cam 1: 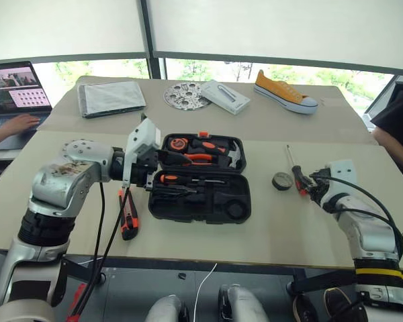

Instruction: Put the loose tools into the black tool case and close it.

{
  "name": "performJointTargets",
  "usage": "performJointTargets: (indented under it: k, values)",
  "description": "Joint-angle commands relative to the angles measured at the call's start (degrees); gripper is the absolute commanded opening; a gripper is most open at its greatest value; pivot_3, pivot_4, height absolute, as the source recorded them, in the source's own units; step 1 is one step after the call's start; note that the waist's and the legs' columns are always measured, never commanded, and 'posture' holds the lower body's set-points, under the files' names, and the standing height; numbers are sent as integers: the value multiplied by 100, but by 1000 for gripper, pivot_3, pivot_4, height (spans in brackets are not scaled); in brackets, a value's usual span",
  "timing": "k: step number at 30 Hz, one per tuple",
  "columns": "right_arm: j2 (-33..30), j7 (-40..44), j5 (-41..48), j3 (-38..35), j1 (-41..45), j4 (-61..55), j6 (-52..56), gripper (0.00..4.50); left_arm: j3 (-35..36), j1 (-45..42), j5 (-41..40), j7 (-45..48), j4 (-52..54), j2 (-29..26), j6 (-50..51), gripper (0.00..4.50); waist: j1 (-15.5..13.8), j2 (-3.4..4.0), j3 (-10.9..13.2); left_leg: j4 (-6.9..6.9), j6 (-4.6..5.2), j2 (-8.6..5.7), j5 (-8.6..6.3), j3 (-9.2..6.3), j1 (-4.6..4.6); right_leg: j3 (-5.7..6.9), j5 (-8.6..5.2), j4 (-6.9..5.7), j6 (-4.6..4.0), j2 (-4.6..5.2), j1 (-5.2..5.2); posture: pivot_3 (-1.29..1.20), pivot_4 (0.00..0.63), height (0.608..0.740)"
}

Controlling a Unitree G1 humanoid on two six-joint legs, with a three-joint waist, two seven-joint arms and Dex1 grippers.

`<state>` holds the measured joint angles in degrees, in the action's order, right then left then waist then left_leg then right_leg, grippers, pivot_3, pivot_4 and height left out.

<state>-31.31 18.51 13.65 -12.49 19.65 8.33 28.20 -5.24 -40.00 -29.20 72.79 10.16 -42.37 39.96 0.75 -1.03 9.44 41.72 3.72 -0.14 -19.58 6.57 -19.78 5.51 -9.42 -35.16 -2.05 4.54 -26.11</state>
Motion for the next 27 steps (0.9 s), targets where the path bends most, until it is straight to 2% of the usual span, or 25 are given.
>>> performJointTargets:
  k: [1,10,14,17,23,26,27]
  values:
    - [-59,10,-62,-75,-171,-53,129,487,12,-167,-8,-1,-15,9,-135,4500,-9,0,0,0,0,0,0,0,-1,0,2,0,-4,1,0,0,150,733]
    - [-45,47,194,-246,-387,-863,643,487,-29,-125,10,-12,-103,-8,-254,4500,-2,1,0,-5,0,4,0,-1,-4,0,0,1,-9,-3,-3,0,150,733]
    - [-57,-1,101,-234,-366,-812,699,1461,-49,-144,22,-17,-143,1,-267,4500,-4,1,0,-6,-1,4,0,-1,-4,0,-1,2,-8,-5,-4,0,150,733]
    - [-104,85,-11,-117,-381,-662,614,2523,-49,-195,9,-11,-152,-8,-251,4500,-4,1,0,-6,0,4,0,-1,-5,0,-4,3,-3,-4,-4,0,150,733]
    - [-159,264,-101,-40,-204,-120,326,2523,-15,-240,17,-62,-136,-1,-291,4500,-2,2,1,-6,0,3,0,-1,-8,2,-4,3,-2,-3,-5,0,150,733]
    - [-166,311,-93,-66,-135,60,223,1862,62,-191,-82,-146,-97,27,-216,4500,-1,2,1,-6,0,4,0,0,-6,0,-3,3,-3,-4,-5,0,150,733]
    - [-167,332,-73,-80,-113,78,186,1489,49,-177,-62,-156,-116,23,-246,4500,-4,2,1,-6,0,4,0,-1,-6,0,-3,3,-3,-5,-5,0,150,733]
